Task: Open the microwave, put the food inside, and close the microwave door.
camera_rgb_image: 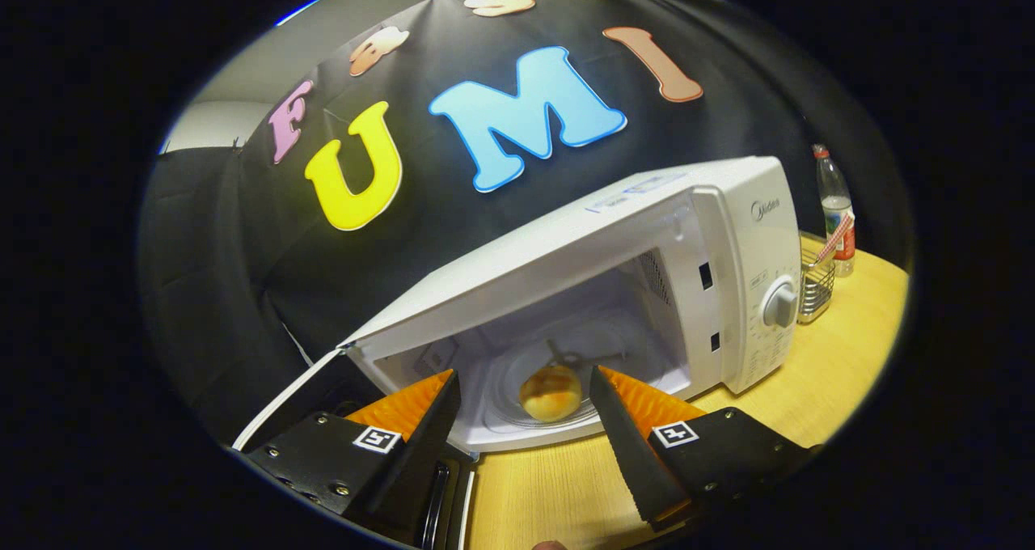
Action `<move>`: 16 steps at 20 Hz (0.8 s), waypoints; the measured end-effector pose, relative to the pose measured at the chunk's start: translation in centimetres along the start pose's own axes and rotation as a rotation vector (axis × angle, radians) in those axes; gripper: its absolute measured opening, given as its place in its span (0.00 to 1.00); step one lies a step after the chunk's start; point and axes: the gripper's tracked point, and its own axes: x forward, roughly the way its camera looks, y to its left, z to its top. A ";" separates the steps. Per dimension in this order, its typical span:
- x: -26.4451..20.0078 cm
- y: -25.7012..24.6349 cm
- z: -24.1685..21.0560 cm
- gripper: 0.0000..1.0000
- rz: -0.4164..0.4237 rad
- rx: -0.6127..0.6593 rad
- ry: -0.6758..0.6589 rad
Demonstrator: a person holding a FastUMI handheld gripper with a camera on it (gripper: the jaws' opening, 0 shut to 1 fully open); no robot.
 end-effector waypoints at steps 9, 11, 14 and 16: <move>-10.1 2.9 1.6 0.97 0.042 -0.221 -0.063; -11.9 3.7 1.5 0.97 0.055 -0.262 -0.074; -14.8 5.3 1.4 0.97 0.073 -0.312 -0.096; -16.7 7.0 1.1 0.97 0.104 -0.325 -0.110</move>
